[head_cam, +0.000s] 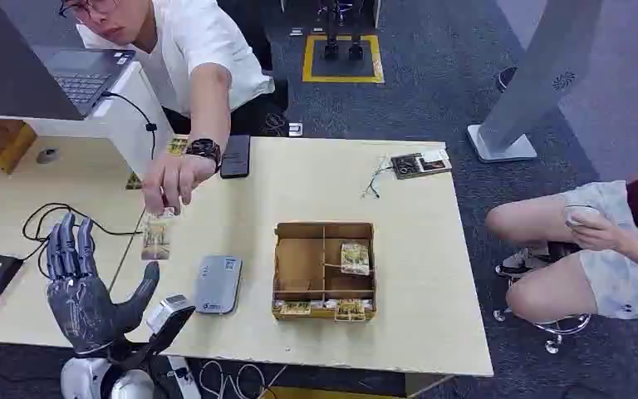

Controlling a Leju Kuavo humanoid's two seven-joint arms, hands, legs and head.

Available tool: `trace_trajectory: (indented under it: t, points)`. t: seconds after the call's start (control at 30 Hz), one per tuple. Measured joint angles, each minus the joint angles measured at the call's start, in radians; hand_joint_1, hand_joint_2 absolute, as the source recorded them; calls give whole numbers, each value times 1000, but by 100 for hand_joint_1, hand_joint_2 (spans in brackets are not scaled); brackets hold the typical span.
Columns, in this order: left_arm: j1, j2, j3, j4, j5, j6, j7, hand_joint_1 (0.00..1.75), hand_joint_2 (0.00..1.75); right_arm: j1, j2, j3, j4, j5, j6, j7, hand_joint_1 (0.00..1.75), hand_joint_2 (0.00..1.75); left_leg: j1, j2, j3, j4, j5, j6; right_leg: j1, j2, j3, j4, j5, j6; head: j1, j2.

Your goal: Pass the card to the sensor for recognition and then transmit it.

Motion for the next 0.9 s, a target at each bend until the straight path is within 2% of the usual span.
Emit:
trace_trajectory:
  t: [0.27,0.63,0.67,0.7,0.73,0.9]
  points:
    - [-8,0,5,12,29,0,28,0,175,0,-2,10,0,0,4,10,0,175,0,0,0,0,0,0,0,0,0,0,0,0,0,0]
    - [-13,0,-11,27,79,0,29,0,175,-1,-2,24,0,0,8,18,0,175,0,0,0,0,0,0,0,1,-1,0,0,0,0,0]
    - [-14,1,-15,29,82,0,26,54,175,-1,-2,26,0,0,9,18,0,175,0,0,0,0,0,0,0,1,-1,0,0,0,0,0]
    - [-15,1,-16,31,87,0,22,166,175,-1,-2,27,0,0,9,18,0,175,0,1,0,0,0,0,0,1,-1,0,0,0,0,0]
    - [-16,1,-18,33,91,0,18,175,175,-1,-2,30,0,0,9,18,0,175,0,1,0,0,0,0,0,1,-1,0,0,0,0,0]
    - [-20,2,-29,40,77,0,0,175,175,-1,-2,38,0,0,9,18,0,175,0,1,0,0,0,0,0,1,-1,0,0,0,0,0]
